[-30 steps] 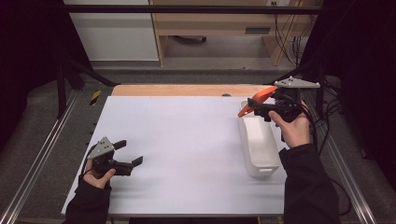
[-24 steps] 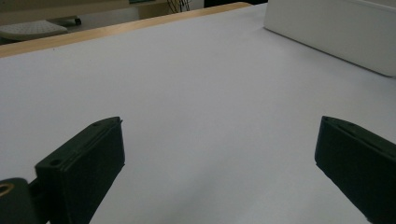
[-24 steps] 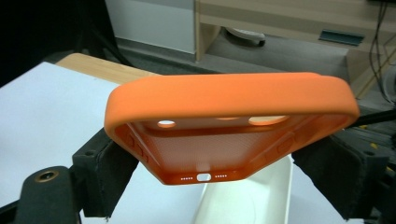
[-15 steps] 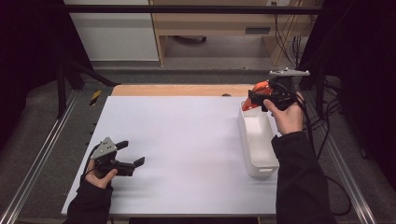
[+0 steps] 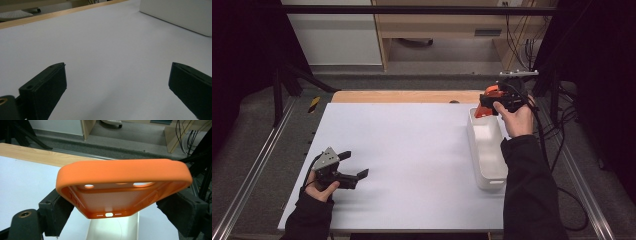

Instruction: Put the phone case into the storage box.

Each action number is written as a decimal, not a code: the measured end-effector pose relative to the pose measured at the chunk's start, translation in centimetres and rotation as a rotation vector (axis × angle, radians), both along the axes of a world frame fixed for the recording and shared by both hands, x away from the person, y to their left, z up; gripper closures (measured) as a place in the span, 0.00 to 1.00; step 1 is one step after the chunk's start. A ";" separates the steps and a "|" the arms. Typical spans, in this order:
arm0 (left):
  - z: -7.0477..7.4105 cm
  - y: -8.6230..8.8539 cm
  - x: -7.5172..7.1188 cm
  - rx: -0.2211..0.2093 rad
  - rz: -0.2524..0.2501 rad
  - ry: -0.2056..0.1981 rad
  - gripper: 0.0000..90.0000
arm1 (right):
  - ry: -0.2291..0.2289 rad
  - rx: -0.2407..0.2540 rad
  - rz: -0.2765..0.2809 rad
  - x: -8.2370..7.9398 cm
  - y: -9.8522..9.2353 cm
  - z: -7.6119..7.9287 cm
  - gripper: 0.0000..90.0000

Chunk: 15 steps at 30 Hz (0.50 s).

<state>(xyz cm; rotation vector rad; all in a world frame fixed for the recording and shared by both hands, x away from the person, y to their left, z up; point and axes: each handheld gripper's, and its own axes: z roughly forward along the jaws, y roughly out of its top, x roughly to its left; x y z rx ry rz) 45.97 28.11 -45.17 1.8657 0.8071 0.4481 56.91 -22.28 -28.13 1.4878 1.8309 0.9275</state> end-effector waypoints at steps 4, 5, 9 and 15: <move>0.0 -0.1 0.0 0.001 -0.003 -0.002 0.01 | 0.014 0.001 -0.020 0.6 -0.1 -0.4 0.17; 0.0 -0.1 0.0 0.001 -0.003 -0.002 0.01 | 0.018 0.002 -0.023 0.8 -0.1 -0.6 0.17; 0.0 0.0 0.0 0.000 -0.004 -0.003 0.01 | 0.027 0.003 -0.037 1.4 -0.2 -1.1 0.17; 0.0 0.0 0.0 0.000 -0.004 -0.003 0.01 | 0.041 0.011 -0.052 2.2 -0.5 -1.9 0.17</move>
